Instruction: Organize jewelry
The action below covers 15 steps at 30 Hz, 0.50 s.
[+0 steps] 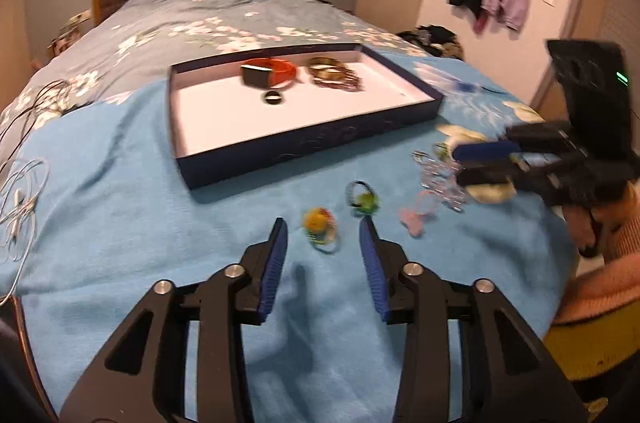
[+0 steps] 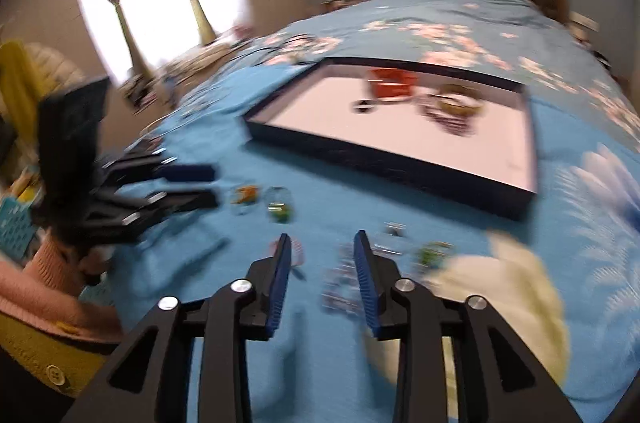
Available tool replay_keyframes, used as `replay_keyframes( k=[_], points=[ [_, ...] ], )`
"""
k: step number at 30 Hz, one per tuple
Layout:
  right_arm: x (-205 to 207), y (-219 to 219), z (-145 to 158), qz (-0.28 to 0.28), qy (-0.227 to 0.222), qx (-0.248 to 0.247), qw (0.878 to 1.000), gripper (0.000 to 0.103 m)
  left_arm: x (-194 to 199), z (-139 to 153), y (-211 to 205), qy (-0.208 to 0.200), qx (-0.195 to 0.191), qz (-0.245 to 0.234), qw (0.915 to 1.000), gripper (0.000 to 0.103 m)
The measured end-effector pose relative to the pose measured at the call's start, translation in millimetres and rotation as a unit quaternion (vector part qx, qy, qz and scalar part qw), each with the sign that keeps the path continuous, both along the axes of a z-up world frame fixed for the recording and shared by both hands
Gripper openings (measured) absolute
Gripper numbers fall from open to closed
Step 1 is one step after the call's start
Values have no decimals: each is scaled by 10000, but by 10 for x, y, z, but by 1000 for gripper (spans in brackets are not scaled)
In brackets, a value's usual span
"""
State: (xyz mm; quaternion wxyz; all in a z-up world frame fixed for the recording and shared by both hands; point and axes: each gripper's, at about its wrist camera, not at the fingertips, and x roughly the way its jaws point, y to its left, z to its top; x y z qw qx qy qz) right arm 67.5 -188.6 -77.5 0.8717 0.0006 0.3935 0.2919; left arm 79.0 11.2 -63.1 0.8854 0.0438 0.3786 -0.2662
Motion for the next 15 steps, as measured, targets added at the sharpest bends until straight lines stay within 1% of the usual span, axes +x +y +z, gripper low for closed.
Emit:
replay_keyframes(
  k=[2,4,6,8,10,12,15],
  points=[
    [22,-142,-39,-258,85,-16,9996,35,-52,-2,-81,-17,30,-184,9998,42],
    [27,-211,-81,-399,133,-89,9991,35,-84,-11,-169,-13,77,-320,9995,43],
    [27,-239,-112,-428,190,-85,9989,35,-99,-24,-259,33,78,-462,9989,44],
    [21,-210,-144,-382,186,-156,9990,38,-111,-47,-359,41,138,-612,9980,44],
    [16,-170,-177,-374,150,-287,9988,44,-103,-62,-457,72,184,-723,9972,44],
    [16,-159,-197,-375,138,-315,9987,46,-67,-90,-555,142,250,-795,9964,44],
    [37,-163,-221,-463,140,-401,9980,46,12,-144,-677,243,380,-823,9956,44]
  ],
)
